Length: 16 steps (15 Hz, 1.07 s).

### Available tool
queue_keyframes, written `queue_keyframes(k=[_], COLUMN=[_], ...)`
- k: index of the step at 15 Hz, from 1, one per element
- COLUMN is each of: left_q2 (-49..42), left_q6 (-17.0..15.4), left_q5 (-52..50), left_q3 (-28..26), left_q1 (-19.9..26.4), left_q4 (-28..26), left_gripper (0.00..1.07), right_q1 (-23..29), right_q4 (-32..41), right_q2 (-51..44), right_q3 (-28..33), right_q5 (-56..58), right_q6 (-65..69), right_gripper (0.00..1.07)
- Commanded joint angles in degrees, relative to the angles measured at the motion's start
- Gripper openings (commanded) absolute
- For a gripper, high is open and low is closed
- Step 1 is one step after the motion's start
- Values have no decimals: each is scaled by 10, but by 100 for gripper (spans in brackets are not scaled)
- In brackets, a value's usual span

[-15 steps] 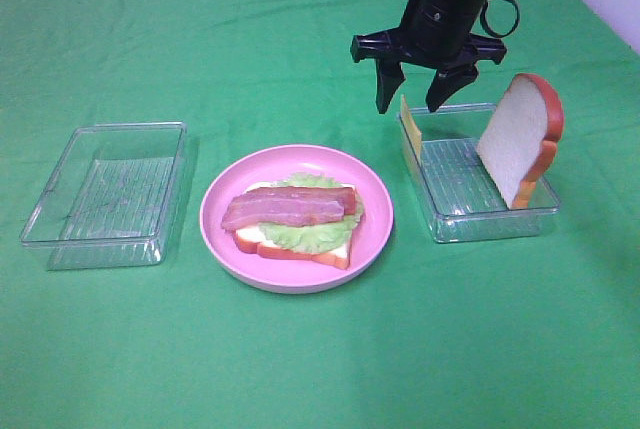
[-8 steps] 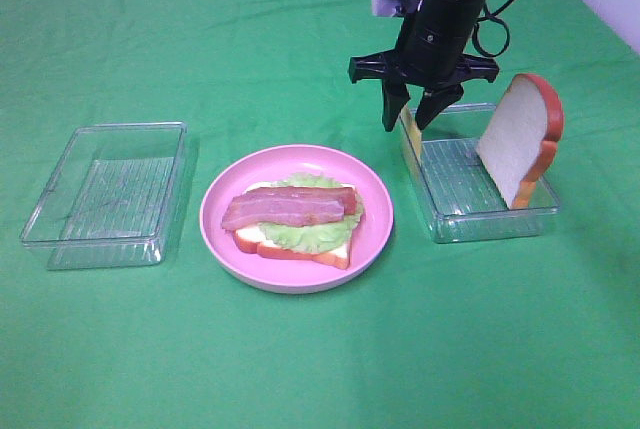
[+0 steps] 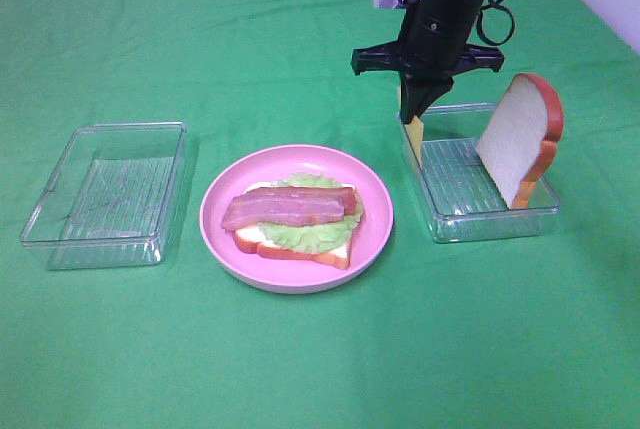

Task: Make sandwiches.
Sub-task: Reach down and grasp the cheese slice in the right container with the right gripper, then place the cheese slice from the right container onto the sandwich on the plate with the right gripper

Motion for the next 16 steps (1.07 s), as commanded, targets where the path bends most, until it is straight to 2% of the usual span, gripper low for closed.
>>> queue_keyframes(k=[1, 2, 3, 6, 7, 9, 14, 16], left_q2=[-5, -5, -5, -5, -5, -5, -5, -5], left_q6=[-1, -1, -1, -1, -1, -1, -1, -1], left_q5=[-7, -7, -7, -7, -7, -7, -7, -7], left_q3=[1, 1, 1, 1, 1, 1, 1, 1], left_q1=[-1, -1, -1, -1, -1, -1, -1, -1], left_q4=[-4, -4, -4, -4, -4, -4, -4, -4], left_gripper=[92, 92, 92, 92, 92, 92, 92, 92], right_q1=[-1, -1, -1, 1, 2, 8, 70, 89], right_q4=[1, 13, 65, 159, 242, 333, 351, 350], right_q2=[1, -3, -22, -42, -53, -57, -56, -44], right_q3=[-50, -67, -76, -69, -49, -5, 97, 113], right_q5=[56, 74, 77, 77, 77, 77, 37, 1], right_q6=[-26, -35, -58, -97, -129, -168, -218, -215], right_gripper=[0, 0, 0, 0, 0, 0, 0, 0])
